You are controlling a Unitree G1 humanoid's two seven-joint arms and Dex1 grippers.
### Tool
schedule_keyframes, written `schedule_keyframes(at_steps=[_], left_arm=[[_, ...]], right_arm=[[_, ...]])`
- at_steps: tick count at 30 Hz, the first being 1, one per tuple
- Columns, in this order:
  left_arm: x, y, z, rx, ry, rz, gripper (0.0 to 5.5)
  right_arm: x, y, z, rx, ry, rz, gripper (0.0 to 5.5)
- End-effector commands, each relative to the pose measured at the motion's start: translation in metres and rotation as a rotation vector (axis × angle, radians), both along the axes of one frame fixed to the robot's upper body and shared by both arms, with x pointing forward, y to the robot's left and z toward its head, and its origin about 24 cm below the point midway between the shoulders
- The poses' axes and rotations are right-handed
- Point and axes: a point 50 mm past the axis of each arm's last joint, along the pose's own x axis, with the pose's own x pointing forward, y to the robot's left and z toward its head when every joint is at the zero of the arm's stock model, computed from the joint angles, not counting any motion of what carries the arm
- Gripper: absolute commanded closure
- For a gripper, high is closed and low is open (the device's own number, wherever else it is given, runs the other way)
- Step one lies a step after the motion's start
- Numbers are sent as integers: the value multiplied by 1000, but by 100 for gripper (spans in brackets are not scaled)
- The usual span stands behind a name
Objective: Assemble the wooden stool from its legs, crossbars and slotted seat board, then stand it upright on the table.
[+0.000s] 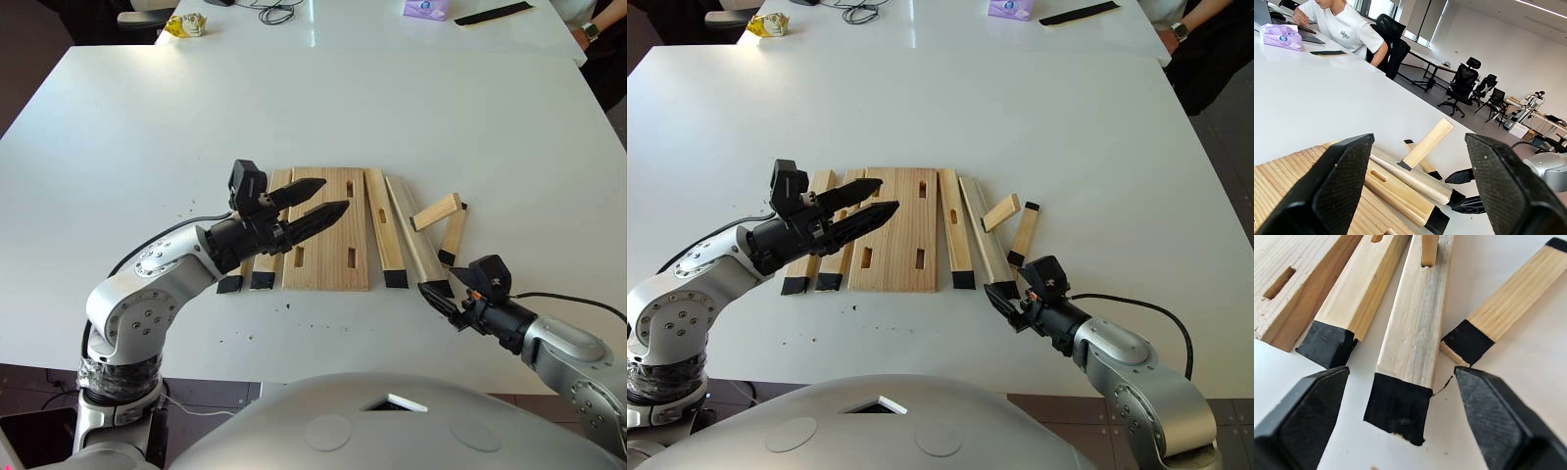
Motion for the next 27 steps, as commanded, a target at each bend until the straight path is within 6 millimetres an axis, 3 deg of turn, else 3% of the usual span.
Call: schedule_keyframes(at_steps=[1, 27], left_arm=[[1, 1, 0, 11, 2, 0, 204], [9, -4, 3, 20, 7, -55, 204]], right_arm=[[0, 2, -6, 2, 7, -6, 155], [22, 23, -28, -9, -48, -37, 155]])
